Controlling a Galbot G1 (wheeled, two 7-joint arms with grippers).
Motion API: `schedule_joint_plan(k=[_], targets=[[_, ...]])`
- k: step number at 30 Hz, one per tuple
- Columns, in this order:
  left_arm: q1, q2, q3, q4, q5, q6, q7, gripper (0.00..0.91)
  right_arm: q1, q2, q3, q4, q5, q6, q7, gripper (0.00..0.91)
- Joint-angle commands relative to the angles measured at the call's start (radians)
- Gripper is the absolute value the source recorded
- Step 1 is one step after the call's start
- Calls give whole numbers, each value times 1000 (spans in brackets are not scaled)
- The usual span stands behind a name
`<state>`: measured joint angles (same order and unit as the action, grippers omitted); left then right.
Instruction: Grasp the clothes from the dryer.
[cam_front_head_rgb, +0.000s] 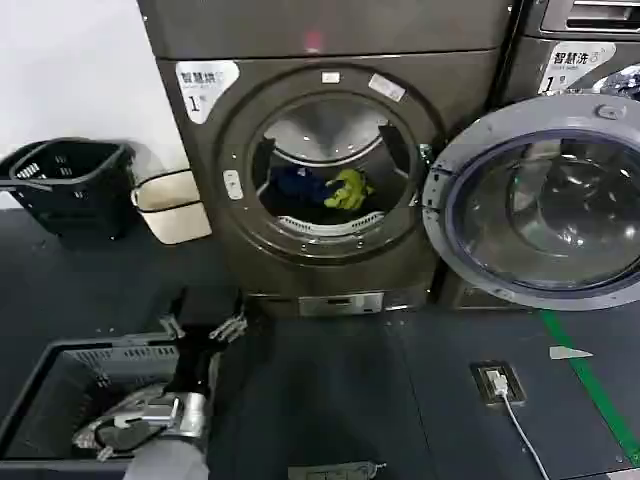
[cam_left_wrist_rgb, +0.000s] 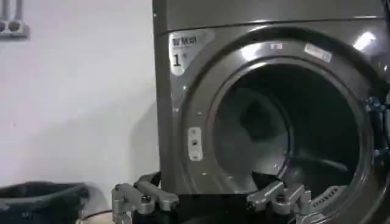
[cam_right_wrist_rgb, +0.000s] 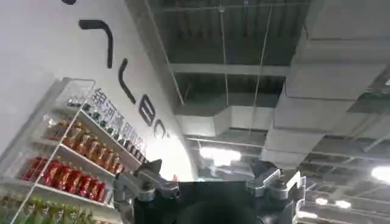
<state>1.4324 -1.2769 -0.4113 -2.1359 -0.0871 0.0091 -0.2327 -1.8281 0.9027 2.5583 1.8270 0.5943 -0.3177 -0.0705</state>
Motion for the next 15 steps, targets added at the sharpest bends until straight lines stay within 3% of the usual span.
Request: schedule_joint_plan(k=[1,15], targets=[[1,-3,-8,0,-1,8,14,907,0,1,-1,0,7,32,-8,907],[18,1,-15,-21,3,8,24,907,-8,3,12,1,47,54,-6,907]])
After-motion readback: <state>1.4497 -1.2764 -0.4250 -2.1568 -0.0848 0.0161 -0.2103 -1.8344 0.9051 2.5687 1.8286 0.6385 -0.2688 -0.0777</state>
